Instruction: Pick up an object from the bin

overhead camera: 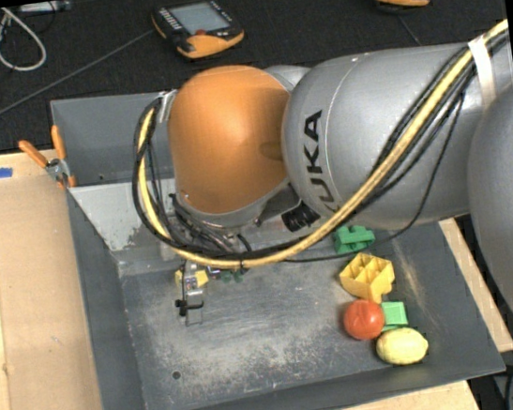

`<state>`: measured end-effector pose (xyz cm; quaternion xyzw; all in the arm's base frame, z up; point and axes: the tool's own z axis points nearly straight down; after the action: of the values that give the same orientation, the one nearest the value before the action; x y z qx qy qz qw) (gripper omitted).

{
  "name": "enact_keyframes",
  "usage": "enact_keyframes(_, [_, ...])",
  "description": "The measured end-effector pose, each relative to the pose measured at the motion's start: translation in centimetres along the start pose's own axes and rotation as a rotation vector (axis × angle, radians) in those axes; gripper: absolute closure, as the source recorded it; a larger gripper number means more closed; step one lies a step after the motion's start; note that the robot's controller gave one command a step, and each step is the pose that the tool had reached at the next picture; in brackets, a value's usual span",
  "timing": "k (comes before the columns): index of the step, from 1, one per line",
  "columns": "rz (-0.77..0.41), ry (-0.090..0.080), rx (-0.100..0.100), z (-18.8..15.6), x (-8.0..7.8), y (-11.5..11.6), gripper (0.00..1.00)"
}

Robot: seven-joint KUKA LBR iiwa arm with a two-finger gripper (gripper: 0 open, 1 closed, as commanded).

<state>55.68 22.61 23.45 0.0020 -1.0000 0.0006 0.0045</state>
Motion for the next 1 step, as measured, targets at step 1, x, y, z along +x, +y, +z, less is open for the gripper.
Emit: enact_keyframes(1, [0.005,-0.008,-0.002,-0.52,-0.16,-0.17,0.00])
